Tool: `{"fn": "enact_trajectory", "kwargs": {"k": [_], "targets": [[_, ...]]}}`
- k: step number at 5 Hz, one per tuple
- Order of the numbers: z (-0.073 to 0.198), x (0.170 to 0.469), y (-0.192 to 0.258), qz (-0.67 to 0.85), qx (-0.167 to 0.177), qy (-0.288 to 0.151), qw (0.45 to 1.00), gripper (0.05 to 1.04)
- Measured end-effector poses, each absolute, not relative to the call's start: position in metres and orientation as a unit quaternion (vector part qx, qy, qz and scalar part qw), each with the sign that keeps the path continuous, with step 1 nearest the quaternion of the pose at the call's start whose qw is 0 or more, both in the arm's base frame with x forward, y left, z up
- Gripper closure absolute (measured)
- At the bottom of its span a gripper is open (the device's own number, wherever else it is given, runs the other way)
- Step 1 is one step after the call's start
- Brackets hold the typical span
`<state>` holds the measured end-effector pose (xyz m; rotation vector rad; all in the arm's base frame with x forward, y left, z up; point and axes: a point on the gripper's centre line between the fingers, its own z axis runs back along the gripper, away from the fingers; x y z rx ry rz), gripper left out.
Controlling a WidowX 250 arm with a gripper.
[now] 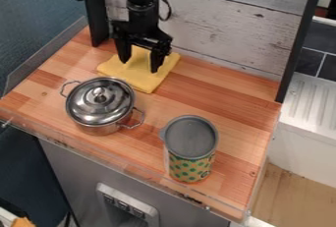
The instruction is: Move the yellow cloth to the top right corner of the table
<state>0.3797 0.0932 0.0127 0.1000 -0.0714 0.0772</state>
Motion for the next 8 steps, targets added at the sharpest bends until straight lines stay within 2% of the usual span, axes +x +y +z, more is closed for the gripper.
{"fn": "enact_trajectory", "kwargs": {"k": [2, 3, 4, 6, 7, 8], "targets": [[0.002, 0.383, 0.092, 0.043, 0.041, -0.030, 0.998, 0.083], [0.000, 0.380, 0.065, 0.053, 0.019, -0.031, 0.998, 0.083], [0.001, 0.381, 0.018, 0.031, 0.006, -0.034, 0.999, 0.083], [0.003, 0.387, -0.063, -0.013, 0.001, -0.024, 1.000, 0.083], [0.004, 0.390, -0.083, -0.016, 0.001, -0.021, 1.000, 0.083], [0.004, 0.388, -0.084, -0.004, 0.003, -0.016, 1.000, 0.083]]}}
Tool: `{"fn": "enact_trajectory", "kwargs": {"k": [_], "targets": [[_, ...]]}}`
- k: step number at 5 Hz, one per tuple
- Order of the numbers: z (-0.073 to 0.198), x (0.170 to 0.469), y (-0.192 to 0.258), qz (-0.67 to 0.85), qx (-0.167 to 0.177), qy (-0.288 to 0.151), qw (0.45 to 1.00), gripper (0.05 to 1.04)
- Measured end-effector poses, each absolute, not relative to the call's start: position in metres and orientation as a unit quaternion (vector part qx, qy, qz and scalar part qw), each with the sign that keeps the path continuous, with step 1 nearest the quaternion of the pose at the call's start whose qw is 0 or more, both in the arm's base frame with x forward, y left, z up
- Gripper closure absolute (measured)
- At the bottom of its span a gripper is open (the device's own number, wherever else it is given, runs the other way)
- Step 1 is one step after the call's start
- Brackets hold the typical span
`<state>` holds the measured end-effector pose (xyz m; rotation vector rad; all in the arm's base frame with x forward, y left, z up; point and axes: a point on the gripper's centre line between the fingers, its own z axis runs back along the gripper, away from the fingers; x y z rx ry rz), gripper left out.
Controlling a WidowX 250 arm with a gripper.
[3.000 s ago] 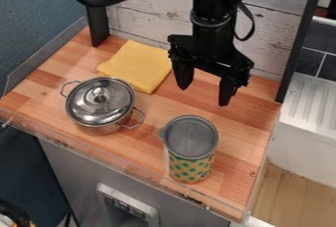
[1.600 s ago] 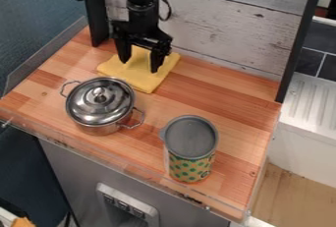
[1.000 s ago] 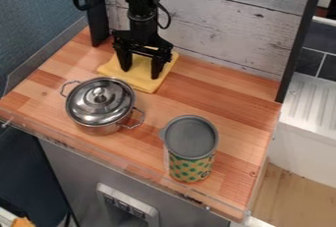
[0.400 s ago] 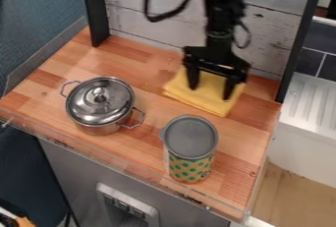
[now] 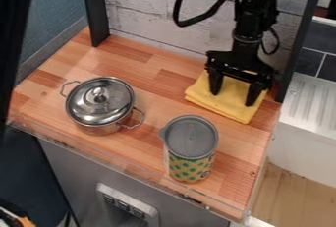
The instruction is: Move the yellow cloth to the top right corner of the table
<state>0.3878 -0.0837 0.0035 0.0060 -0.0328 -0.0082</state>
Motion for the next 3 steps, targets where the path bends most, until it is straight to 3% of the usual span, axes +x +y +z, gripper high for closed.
{"fn": "enact_trajectory", "kwargs": {"k": [2, 3], "targets": [[0.069, 0.382, -0.091, -0.005, 0.007, -0.071, 0.997, 0.083], [0.080, 0.370, -0.091, -0.013, -0.005, -0.083, 0.996, 0.083]]}}
